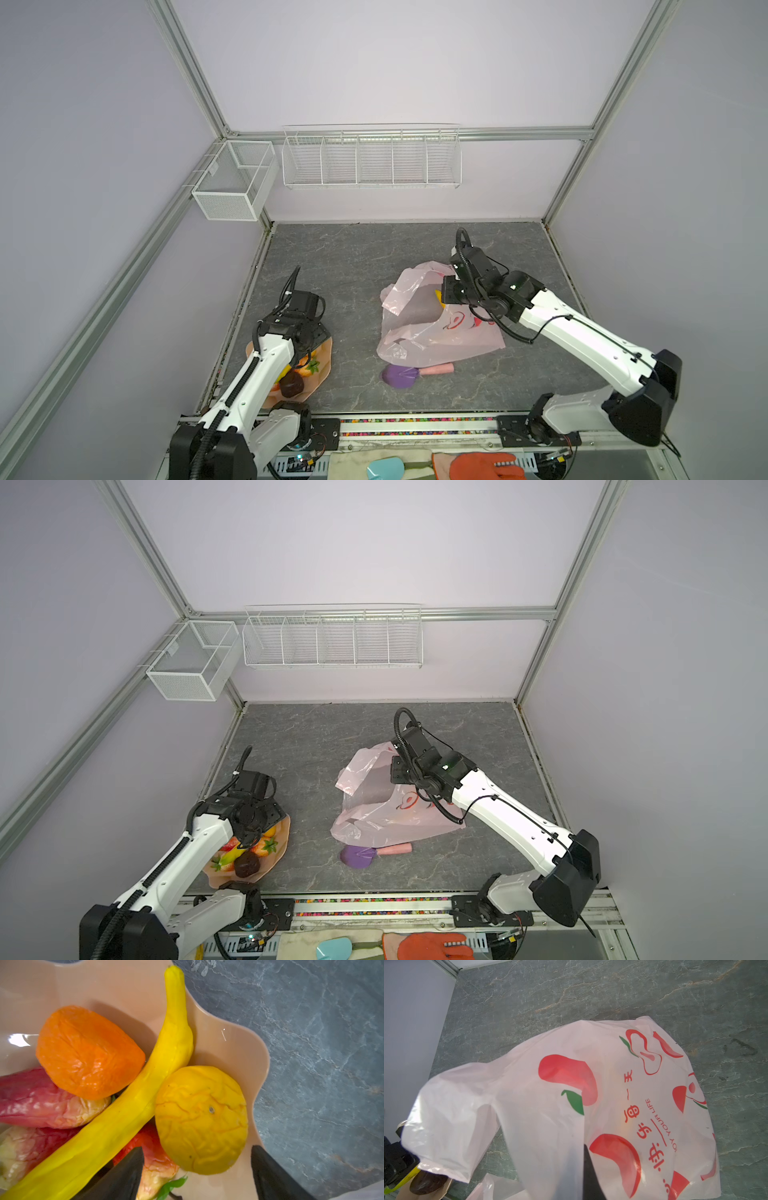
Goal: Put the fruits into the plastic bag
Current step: 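Lift the yellow lemon out of the bowl with the left gripper, then carry the lemon with the left gripper into the bag's opening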
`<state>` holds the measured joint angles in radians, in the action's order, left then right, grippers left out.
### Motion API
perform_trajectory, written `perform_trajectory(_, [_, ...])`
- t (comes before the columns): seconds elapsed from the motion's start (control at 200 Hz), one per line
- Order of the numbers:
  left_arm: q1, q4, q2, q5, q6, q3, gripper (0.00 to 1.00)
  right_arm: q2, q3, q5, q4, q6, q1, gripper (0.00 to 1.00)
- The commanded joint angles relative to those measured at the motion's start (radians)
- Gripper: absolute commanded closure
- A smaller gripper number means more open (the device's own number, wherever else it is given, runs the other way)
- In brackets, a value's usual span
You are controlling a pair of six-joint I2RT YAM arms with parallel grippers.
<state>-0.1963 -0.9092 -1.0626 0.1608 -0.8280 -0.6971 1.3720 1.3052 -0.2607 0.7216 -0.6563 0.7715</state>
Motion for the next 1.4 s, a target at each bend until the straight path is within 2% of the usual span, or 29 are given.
perform_trajectory(0.0, [0.009,0.004,-0.029,0.044,0.009,-0.016,0.19,-0.006,0.008,0.006,0.017,0.012,-0.007,0.94])
perform_trajectory(0.24, [0.014,0.054,-0.043,0.036,0.043,-0.006,0.22,0.004,0.016,0.01,0.013,0.013,-0.007,0.94])
perform_trajectory(0.58, [0.031,0.047,-0.01,0.04,0.066,0.014,0.48,0.003,0.024,0.004,0.016,0.024,-0.007,0.94])
perform_trajectory(0.66, [0.031,0.023,0.02,0.05,0.076,-0.013,0.54,0.005,0.026,0.004,0.019,0.025,-0.008,0.94])
perform_trajectory(0.93, [0.021,-0.024,0.103,-0.019,0.178,-0.19,0.63,0.005,0.029,0.001,0.025,0.034,-0.007,0.94])
perform_trajectory(1.135, [-0.126,-0.03,0.115,0.038,0.307,-0.305,0.68,0.004,0.034,-0.003,0.033,0.038,-0.007,0.94])
perform_trajectory(1.29, [-0.207,0.031,0.137,0.005,0.419,-0.309,0.69,0.007,0.034,-0.003,0.035,0.042,-0.007,0.94])
perform_trajectory(1.395, [-0.301,0.082,0.153,-0.013,0.526,-0.32,0.75,0.012,0.041,-0.003,0.039,0.044,-0.007,0.94])
